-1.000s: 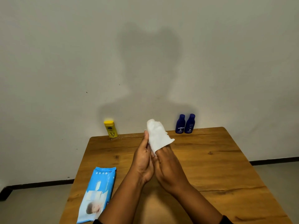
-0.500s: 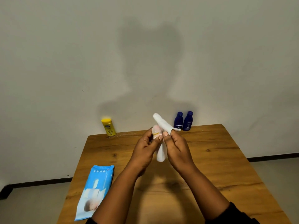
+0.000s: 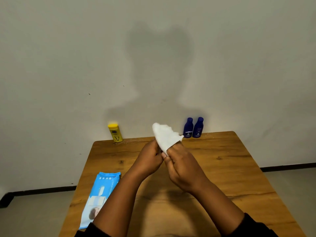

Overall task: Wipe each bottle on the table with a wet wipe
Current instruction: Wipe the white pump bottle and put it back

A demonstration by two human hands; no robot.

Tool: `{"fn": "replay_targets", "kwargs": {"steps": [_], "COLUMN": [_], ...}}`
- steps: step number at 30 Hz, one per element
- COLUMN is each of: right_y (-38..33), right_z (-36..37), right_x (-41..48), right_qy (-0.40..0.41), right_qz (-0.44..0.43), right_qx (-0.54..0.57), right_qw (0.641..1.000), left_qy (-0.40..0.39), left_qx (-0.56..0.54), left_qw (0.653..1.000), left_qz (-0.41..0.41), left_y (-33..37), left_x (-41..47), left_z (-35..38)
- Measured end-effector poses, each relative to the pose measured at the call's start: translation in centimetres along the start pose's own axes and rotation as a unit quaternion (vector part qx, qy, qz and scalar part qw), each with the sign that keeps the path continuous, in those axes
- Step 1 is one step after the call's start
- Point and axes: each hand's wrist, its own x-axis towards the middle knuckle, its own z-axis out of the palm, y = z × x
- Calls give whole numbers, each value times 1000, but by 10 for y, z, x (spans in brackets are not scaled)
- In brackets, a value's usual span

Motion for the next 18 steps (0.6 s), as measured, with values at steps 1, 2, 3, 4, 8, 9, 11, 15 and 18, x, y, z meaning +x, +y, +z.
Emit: {"fn": "replay_targets", "kwargs": {"steps": [1,2,3,4,8,9,11,15,18], "right_y": [0,3,4,5,-3,-6,-12,-26,-29], "right_z": [2,1,-1,-5,-16,-15,-13,13,24], "right_x": [-1,0,3,8,14,14,14,-5,-15], "right_qy": [-7,4,35,69,131,142,148,123,112], "right_qz": [-11,16,74,151,324,335,349,367,335], "right_qx": [-1,18,69,136,416,449,468,320,234], "right_qw": [1000,1000,994,977,840,816,798,865,906], "left_qy": [-4,-9,-12,-9,13,20,46,105,115], "left_qx": [4,3,-10,-46,-187,-213,-283,-388,-398], "left_qw": [1000,1000,1000,999,979,972,951,905,900], "left_qz": [-1,-1,-1,-14,-85,-93,-114,-140,-136], "left_y": [0,1,3,5,8,8,10,12,9], "left_x": [0,-1,-2,-4,-4,-4,-3,1,4], "left_z": [-2,-2,-2,-2,0,1,3,5,6]}}
